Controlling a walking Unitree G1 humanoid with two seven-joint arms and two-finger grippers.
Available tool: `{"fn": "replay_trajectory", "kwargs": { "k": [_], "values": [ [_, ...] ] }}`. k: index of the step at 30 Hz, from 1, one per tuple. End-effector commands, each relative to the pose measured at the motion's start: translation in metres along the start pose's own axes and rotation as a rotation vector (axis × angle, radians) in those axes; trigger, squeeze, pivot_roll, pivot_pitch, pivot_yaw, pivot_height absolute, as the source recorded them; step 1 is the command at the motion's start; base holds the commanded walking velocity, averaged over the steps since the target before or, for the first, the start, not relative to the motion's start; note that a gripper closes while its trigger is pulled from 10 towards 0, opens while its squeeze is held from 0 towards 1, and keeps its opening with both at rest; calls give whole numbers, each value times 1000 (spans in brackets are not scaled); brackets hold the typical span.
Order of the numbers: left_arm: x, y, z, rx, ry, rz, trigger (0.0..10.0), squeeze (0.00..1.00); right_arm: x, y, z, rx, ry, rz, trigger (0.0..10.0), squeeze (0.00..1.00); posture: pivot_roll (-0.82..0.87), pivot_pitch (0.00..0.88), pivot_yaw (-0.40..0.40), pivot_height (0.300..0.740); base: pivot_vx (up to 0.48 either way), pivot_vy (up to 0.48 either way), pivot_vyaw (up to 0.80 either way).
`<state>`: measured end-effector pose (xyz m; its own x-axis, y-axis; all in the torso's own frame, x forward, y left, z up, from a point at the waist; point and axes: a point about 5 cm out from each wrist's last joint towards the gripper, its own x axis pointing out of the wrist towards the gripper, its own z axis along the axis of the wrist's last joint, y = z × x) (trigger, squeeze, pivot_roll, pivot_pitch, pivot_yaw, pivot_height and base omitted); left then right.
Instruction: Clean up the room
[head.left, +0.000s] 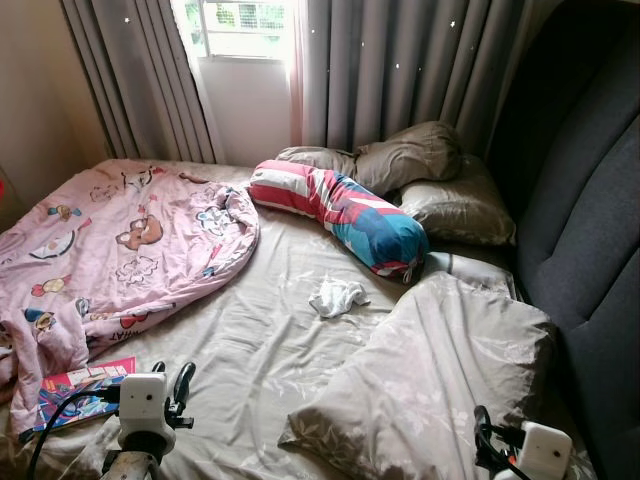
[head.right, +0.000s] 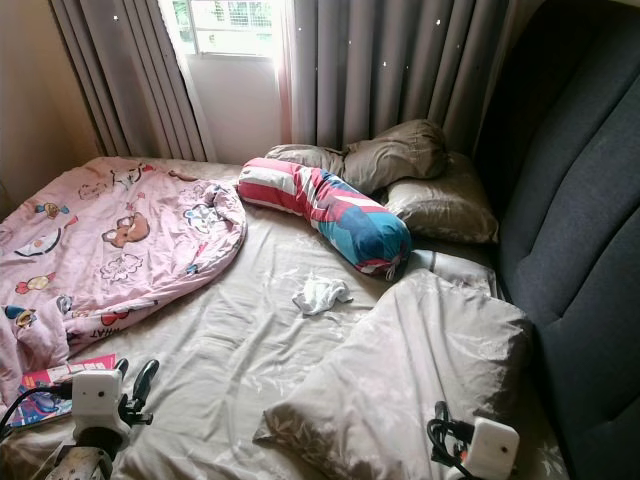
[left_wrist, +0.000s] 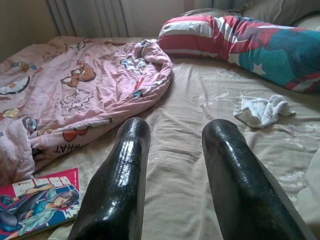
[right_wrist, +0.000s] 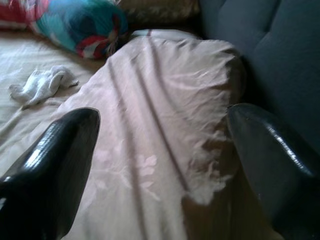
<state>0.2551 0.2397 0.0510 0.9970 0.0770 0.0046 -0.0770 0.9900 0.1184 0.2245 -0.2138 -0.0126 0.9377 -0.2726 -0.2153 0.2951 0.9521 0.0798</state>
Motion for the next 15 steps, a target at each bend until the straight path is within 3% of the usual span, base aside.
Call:
{"fn": "replay_trajectory", "kwargs": {
  "k": [1, 9, 15],
  "values": [
    [0, -1, 1, -8, 3, -1, 10000, 0, 5, 2, 3, 3, 7, -2, 10000, 0, 3, 0, -33, 740, 0, 0, 0],
    [1, -3, 3, -6, 12, -9, 10000, 0, 12, 3, 3, -11, 39, -2, 10000, 0, 5, 0, -35, 690, 0, 0, 0],
    [2, 0, 2, -3, 23, -3, 10000, 0, 13, 7, 5, -12, 29, 24, 10000, 0, 10, 0, -37, 681, 0, 0, 0]
  ]
}}
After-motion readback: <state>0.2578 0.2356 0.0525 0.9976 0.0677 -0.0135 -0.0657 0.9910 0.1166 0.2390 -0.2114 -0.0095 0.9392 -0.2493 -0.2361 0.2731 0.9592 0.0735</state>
